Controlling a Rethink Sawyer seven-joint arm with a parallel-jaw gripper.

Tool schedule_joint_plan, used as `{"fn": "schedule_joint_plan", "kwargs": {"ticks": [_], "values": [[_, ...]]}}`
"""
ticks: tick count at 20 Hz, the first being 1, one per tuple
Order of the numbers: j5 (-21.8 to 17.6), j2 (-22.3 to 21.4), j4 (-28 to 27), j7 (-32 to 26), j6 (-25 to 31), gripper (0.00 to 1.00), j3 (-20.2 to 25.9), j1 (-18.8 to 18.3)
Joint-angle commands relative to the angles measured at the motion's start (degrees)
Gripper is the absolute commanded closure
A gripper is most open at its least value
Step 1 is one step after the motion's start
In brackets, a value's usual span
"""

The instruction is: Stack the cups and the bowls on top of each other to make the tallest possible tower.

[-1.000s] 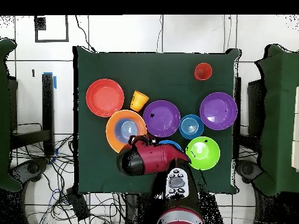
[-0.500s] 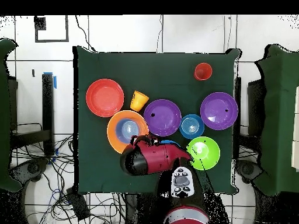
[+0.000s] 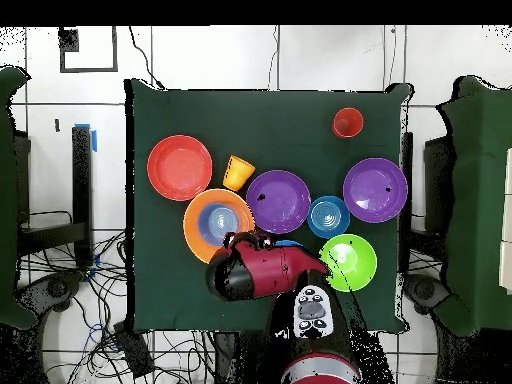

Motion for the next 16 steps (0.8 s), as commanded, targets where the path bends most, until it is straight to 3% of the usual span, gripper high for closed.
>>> {"fn": "schedule_joint_plan", "kwargs": {"ticks": [1, 16], "values": [[-5.2, 3.4, -0.6, -0.1, -1.1, 1.0, 4.7, -1.5], [-7.4, 2.5, -1.3, -1.5, 1.3, 1.0, 6.9, -5.2]]}}
